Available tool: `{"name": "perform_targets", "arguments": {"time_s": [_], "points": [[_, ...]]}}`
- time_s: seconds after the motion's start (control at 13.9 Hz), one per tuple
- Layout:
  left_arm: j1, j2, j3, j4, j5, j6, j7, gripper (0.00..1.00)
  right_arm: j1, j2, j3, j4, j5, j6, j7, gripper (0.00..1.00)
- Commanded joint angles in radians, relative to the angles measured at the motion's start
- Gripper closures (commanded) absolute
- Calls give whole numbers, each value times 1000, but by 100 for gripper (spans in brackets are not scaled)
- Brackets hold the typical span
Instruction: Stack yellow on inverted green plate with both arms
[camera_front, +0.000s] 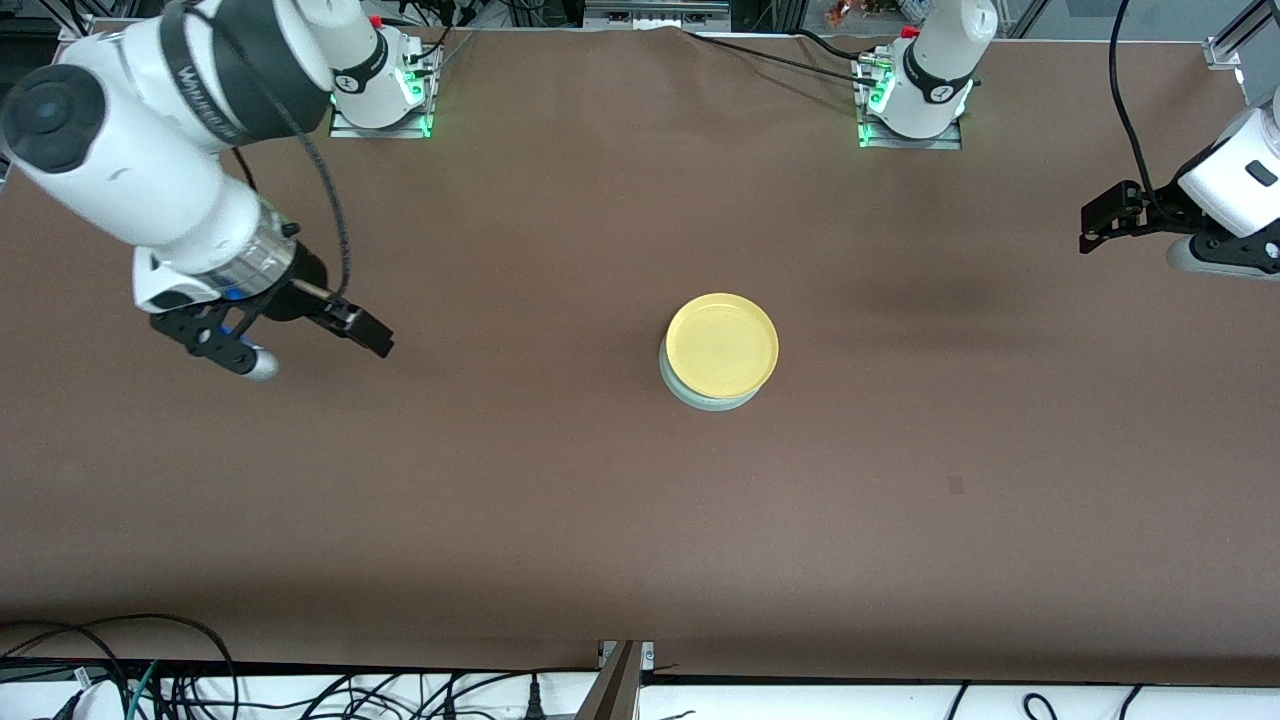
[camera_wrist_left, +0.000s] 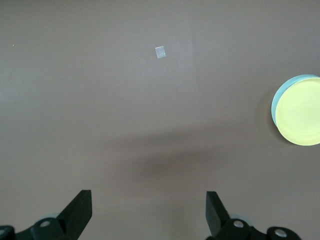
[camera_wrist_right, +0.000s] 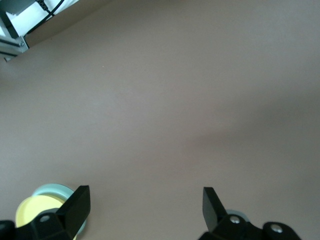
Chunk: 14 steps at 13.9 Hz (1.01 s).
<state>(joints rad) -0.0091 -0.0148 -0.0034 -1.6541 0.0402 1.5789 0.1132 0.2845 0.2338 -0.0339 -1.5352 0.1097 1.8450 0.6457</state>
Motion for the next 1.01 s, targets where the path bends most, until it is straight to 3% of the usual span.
{"name": "perform_targets", "arguments": {"time_s": [0.0, 0.14, 0.36, 0.93], "points": [[-2, 18, -1, 37, 13, -27, 16, 0, -125, -92, 65, -126, -37, -1, -176, 1], [-3, 18, -1, 37, 13, -27, 16, 0, -192, -184, 71, -235, -44, 2, -295, 1], [-3, 19, -1, 43, 13, -28, 14, 0, -255, -260, 78, -313, -47, 2, -409, 1], [-2, 19, -1, 45, 12, -28, 16, 0, -260, -274, 58, -309, -77, -35, -455, 1]]}}
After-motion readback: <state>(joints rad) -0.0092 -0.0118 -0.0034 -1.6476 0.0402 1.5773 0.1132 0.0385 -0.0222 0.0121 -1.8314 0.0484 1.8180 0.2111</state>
